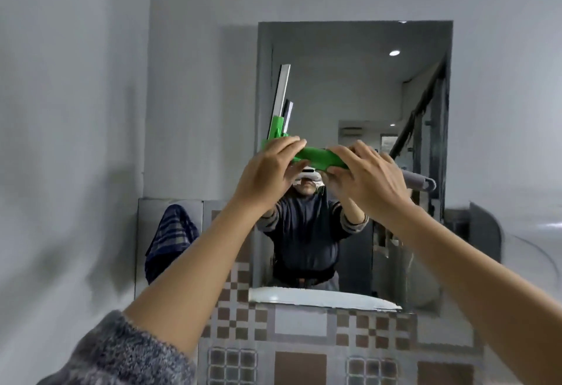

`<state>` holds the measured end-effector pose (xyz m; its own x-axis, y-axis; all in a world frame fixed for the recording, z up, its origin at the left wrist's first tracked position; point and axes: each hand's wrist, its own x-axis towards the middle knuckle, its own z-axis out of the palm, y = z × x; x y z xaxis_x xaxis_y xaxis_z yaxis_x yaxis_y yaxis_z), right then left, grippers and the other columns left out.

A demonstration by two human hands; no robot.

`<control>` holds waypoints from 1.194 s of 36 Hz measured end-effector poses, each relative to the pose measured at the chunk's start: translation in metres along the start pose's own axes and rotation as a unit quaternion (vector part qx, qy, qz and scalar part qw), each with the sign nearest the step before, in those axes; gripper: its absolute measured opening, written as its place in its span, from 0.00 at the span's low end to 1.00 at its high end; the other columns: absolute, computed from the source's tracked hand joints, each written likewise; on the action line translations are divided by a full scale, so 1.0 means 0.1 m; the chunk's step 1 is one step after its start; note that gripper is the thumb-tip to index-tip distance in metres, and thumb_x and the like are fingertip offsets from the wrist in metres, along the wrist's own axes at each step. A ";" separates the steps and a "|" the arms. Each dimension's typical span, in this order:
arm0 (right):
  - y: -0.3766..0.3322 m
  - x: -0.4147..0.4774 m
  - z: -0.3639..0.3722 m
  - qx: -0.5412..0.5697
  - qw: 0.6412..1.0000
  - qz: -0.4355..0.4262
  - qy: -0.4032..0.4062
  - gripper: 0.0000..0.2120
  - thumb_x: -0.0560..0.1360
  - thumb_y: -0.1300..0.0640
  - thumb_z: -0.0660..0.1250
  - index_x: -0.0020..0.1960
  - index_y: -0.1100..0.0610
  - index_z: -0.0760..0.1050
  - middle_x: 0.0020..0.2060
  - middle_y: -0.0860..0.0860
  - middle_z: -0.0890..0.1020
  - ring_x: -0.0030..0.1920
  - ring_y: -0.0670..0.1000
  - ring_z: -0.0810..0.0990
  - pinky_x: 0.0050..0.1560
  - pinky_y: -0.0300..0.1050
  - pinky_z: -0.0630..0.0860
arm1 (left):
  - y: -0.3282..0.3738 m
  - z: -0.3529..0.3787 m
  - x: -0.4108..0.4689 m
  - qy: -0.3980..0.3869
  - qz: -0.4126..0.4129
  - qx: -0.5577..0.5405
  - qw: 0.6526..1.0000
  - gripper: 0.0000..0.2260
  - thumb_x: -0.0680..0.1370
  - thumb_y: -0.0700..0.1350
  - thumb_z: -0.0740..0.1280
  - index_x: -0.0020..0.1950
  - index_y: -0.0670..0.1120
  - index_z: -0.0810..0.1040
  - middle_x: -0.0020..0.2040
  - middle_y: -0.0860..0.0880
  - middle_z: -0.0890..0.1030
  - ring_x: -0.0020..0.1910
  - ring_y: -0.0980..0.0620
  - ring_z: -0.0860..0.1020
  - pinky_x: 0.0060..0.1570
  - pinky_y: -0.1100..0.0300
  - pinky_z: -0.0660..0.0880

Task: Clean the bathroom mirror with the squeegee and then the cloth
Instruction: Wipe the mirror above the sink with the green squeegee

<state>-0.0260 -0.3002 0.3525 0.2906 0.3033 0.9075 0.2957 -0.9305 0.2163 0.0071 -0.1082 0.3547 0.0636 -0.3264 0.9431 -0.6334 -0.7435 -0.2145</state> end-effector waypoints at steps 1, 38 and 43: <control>0.03 0.13 -0.02 -0.001 1.000 -0.002 0.008 0.16 0.78 0.50 0.60 0.64 0.53 0.71 0.49 0.53 0.77 0.49 0.56 0.77 0.47 0.49 0.68 | -0.04 -0.01 0.10 0.017 -0.004 0.002 1.000 0.20 0.77 0.49 0.60 0.64 0.39 0.73 0.62 0.42 0.77 0.61 0.46 0.74 0.61 0.54 0.71; 0.29 1.69 0.16 0.007 1.000 -0.021 -0.018 0.17 0.80 0.49 0.54 0.67 0.49 0.67 0.56 0.54 0.75 0.61 0.56 0.71 0.56 0.51 0.63 | -0.55 1.04 -0.76 -0.059 -0.147 0.017 0.987 0.34 0.77 0.61 0.53 0.76 0.43 0.45 0.77 0.48 0.45 0.75 0.52 0.44 0.73 0.52 0.57; 0.28 1.74 0.10 -0.006 0.999 -0.023 -0.028 0.17 0.80 0.49 0.54 0.68 0.49 0.66 0.58 0.54 0.74 0.62 0.56 0.70 0.58 0.51 0.63 | -0.54 1.05 -0.77 -0.061 -0.152 0.016 0.986 0.34 0.77 0.60 0.53 0.76 0.44 0.44 0.77 0.48 0.44 0.75 0.53 0.43 0.73 0.51 0.57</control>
<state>0.0416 -0.2719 0.5127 0.3276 0.3572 0.8747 0.2996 -0.9173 0.2624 0.1177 -0.1040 0.2674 0.3396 -0.1519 0.9282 -0.5461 -0.8354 0.0630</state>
